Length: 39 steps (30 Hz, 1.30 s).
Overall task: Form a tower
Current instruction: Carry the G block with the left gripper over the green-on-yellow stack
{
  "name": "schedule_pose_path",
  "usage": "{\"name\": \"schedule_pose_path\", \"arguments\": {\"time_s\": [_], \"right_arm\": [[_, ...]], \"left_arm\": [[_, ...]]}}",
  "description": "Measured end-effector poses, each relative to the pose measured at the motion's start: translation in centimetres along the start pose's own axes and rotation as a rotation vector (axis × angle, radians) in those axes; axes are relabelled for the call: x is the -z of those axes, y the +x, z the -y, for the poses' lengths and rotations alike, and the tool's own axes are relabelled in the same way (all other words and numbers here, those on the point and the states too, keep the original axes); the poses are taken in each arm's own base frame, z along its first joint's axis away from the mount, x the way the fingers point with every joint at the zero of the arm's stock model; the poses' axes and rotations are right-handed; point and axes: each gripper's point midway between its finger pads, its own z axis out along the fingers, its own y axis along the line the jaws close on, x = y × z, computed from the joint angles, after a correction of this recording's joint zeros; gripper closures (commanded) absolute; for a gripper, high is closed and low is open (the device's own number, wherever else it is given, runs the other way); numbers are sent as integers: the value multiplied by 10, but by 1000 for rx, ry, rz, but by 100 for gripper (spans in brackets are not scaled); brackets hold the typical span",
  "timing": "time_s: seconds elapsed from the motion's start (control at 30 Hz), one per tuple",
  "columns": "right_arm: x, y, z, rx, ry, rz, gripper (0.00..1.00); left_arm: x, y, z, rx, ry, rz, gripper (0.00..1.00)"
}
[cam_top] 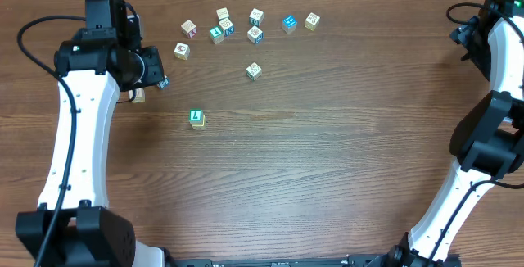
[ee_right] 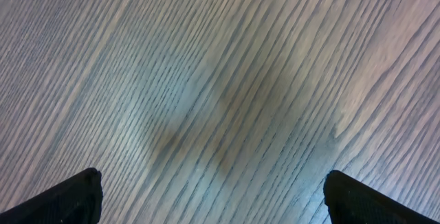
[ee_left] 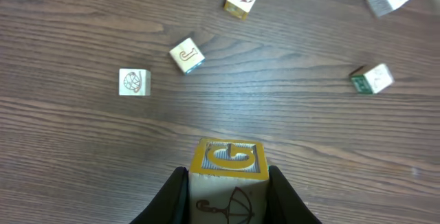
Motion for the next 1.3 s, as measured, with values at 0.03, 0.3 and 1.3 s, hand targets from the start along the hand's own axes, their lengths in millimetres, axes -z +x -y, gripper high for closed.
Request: {"name": "schedule_pose_path", "arguments": {"time_s": [0.03,0.3,1.3], "right_arm": [[0,0,0,0,1,0,0],[0,0,0,0,0,0,0],[0,0,0,0,0,0,0]], "left_arm": [[4,-1,1,4,4,9,83],[24,3,3,51,17,32,82],[65,23,59,-98,27,-7,80]]}}
